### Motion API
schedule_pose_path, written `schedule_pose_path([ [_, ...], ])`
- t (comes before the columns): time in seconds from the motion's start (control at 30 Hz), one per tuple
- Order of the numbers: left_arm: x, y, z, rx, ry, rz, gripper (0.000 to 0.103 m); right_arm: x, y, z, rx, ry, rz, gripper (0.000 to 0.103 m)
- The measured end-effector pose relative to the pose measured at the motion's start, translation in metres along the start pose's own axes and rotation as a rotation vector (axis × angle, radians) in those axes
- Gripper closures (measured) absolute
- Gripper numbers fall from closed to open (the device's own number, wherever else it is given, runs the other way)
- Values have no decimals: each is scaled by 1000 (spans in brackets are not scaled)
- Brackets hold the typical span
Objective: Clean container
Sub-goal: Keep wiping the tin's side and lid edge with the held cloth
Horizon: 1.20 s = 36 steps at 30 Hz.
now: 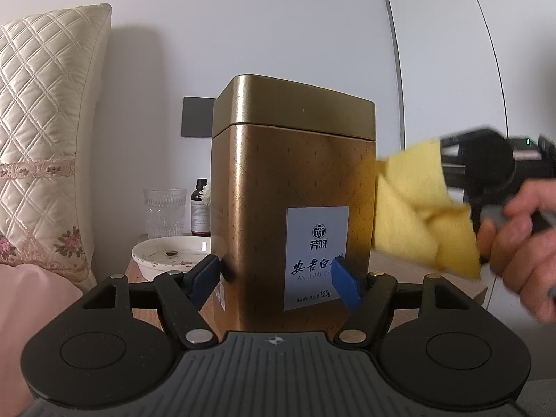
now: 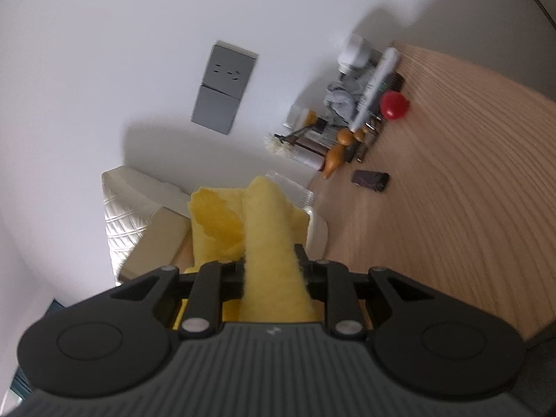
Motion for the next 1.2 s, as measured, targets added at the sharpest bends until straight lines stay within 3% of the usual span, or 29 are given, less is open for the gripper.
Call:
schedule_pose_path([
  [0.17, -2, -8, -1, -4, 1, 3, 29, -10, -3, 23, -72, 43, -29, 80],
  [0.47, -4, -7, -4, -11, -3, 3, 29, 9, 5, -14, 41, -42, -12, 80],
  [0.73, -5, -3, -3, -12, -4, 3, 29, -8, -1, 27, -78, 39, -51, 79],
  [0.9, -5, -5, -1, -11, -11, 6, 29, 3, 5, 7, 12, 16, -31, 80],
  [1.03, -4, -8, -2, -16, -15, 6, 29, 7, 5, -1, 32, -12, -29, 80],
  [1.2, -3, -12, -4, -22, -19, 8, 29, -5, 1, 28, -42, 55, -47, 79],
])
Point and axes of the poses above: each gripper's, at about its wrist camera, not at the fingertips, and y roughly against the way its jaws point, z to its left, x to its underside, the point moved 2 cm from there along -y, roughly the way its jaws point, and after that the axes turned 14 degrees about -x, right-handed, at the moved point
